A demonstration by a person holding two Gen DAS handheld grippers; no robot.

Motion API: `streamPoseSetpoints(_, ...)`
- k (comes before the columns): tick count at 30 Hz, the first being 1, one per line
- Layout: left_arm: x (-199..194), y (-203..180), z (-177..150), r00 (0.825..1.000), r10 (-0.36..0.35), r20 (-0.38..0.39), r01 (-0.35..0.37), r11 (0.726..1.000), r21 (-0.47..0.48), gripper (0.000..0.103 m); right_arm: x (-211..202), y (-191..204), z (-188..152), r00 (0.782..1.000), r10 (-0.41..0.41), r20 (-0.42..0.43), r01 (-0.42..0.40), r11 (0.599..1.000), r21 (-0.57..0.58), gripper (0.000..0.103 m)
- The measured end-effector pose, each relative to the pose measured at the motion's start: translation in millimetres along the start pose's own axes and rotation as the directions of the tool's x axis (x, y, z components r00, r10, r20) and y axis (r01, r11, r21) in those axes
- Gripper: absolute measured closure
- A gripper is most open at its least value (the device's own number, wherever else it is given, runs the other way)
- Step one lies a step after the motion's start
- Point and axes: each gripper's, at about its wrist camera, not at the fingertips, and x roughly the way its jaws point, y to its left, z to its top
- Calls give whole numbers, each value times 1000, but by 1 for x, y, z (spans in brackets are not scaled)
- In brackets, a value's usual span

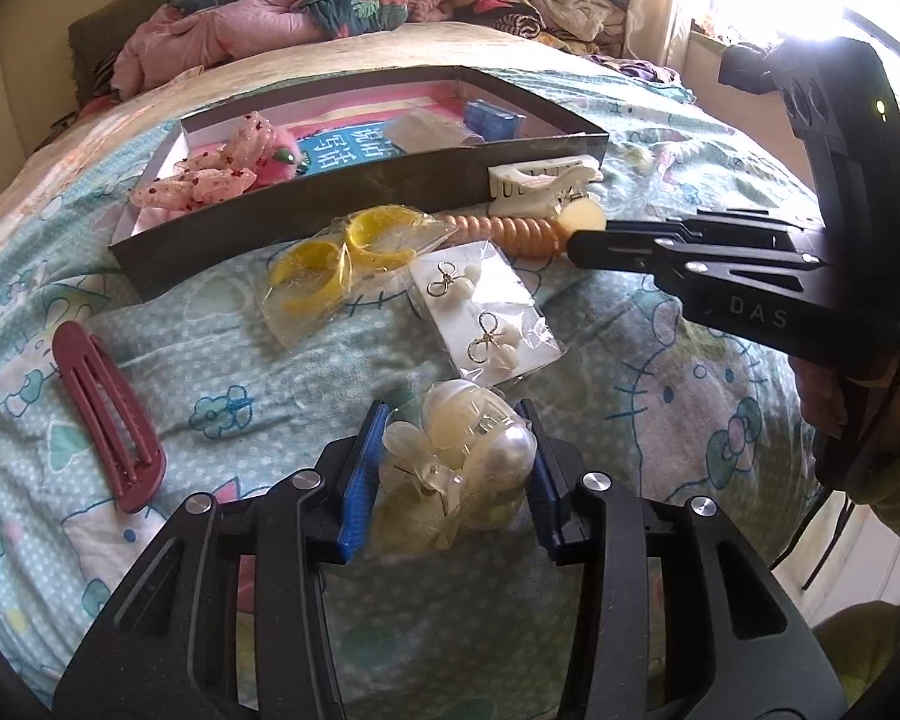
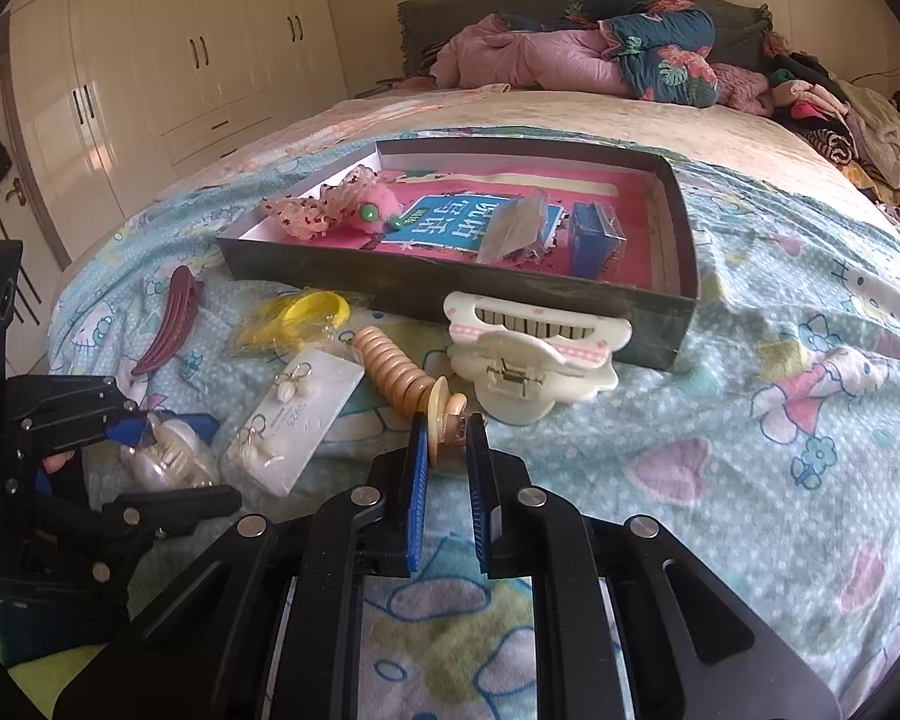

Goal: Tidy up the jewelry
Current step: 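Grasp the pearl hair clip with the left tool while the right tool grasps the orange beaded hair stick, then carry the pearl clip with the left tool while the right tool carries the beaded stick into the box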

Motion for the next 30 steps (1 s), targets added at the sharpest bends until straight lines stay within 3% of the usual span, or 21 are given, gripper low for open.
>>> streamPoseSetpoints(17, -19, 11, 7, 997, 0, 79, 4, 998, -62, 69, -40, -10, -26, 999, -38, 9, 38, 999, 18, 91)
streamPoseSetpoints(30, -36, 31, 22, 989, 39, 141, -20, 991, -133, 69, -60, -1, 1, 995, -37, 91, 37, 999, 3, 91)
